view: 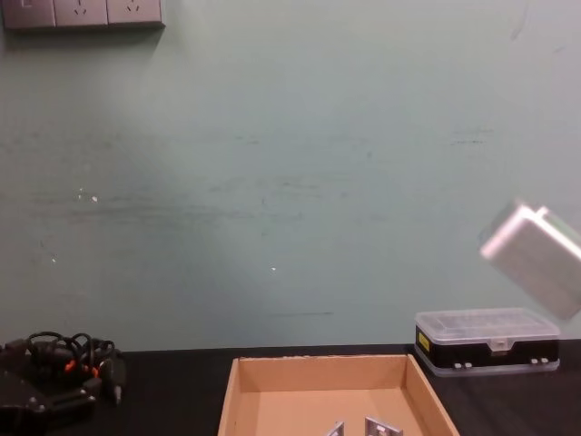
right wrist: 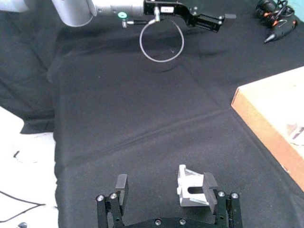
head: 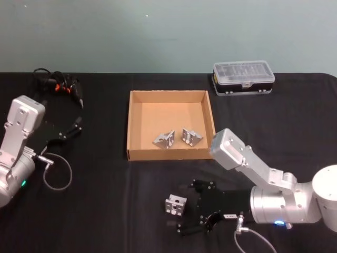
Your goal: Use one hand to pick up the angle iron from the table and place it into the box.
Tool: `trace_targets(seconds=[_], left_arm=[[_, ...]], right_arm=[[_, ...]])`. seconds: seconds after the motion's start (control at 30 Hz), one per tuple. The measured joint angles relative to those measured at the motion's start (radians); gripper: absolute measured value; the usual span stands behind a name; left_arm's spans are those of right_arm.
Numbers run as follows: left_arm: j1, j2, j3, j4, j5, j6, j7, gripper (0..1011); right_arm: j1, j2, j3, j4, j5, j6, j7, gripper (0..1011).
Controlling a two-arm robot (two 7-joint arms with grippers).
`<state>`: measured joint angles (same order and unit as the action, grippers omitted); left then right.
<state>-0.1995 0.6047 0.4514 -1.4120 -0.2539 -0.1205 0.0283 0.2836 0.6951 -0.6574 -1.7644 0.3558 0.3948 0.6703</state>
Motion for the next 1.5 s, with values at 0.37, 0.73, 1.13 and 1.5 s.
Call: trace_targets(seconds=[0.37,0.73,1.13,1.5], left_arm=[[0.000,0.000,0.000,0.000,0.000,0.000,0.000,1011],[0.000,0.000,0.000,0.000,0.000,0.000,0.000,1011],[0.000,0.000,0.000,0.000,0.000,0.000,0.000,1011],[0.000,0.000,0.000,0.000,0.000,0.000,0.000,1011]], right_arm=[[0.033,-0.030,-0.038,0.058,-0.028,-0.014,-0.014,1002],[0.056,-0.045,-0.053,0.113,-0.060,-0.019,-0.016,1002],[0.057,-0.063,-0.044,0.131,-0.072,-0.033,-0.022,1002],[0.055,-0.072,-0.043,0.138,-0.075,-0.040,-0.018,990]])
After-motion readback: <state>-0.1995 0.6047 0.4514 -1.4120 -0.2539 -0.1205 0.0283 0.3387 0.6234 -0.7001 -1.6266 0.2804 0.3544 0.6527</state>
